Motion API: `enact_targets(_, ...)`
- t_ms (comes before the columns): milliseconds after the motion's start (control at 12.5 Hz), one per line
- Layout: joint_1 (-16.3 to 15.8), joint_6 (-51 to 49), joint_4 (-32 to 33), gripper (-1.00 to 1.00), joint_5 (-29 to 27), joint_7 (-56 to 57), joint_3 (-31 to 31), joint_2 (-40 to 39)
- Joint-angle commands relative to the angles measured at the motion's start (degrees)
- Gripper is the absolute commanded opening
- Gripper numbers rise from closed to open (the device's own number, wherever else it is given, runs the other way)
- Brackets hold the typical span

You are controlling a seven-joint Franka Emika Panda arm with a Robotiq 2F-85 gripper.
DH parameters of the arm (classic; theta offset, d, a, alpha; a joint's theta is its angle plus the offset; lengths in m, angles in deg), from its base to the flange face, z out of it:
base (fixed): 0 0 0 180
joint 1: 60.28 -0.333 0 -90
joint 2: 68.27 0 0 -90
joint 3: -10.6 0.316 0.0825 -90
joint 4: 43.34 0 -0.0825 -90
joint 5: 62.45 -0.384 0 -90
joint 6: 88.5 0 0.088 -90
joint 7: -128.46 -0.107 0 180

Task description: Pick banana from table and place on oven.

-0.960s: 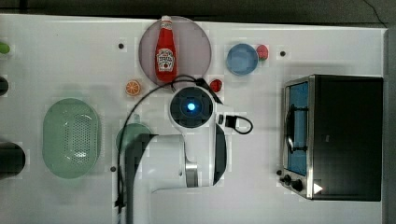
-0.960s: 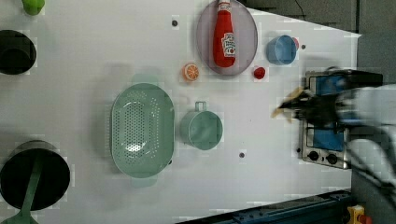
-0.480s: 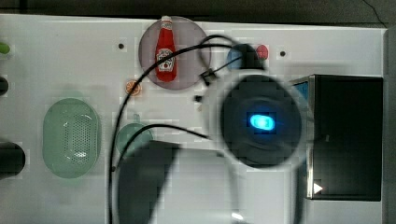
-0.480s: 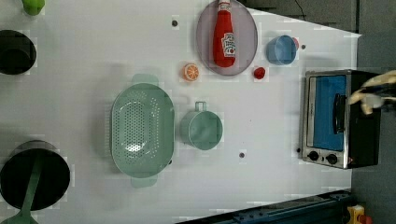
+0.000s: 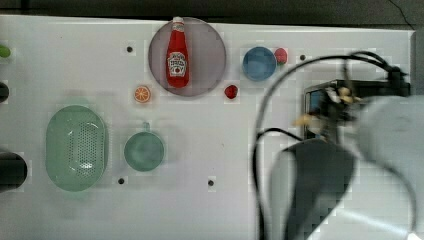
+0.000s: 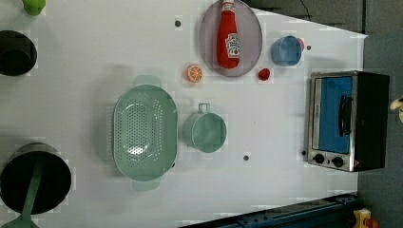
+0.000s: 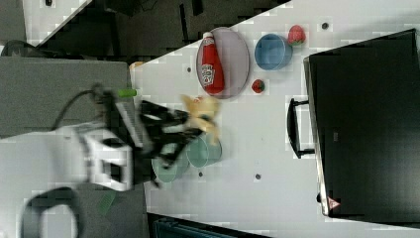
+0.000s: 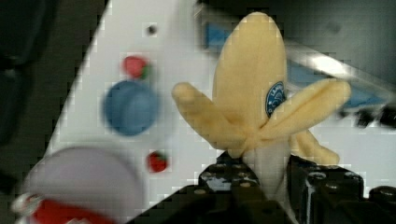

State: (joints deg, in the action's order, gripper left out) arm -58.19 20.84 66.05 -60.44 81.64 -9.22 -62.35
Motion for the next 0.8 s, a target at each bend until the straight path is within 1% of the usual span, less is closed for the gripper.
enact_targets(80, 1.0, 0.4, 0.5, -0.61, 1.5, 18.0, -6.4, -4.9)
enact_targets(320, 1.1, 7.1, -0.8, -0.61, 1.8, 31.0, -12.2, -10.8)
enact_targets(480, 1.2, 11.3, -1.0, -0.61, 1.7, 37.9, -14.3, -14.8)
enact_targets(560, 1.4, 12.7, -1.0, -0.51, 1.7, 39.9, -14.8, -16.7)
enact_targets(800, 1.6, 13.3, -1.0, 0.13, 1.2, 41.2, -15.0, -19.5)
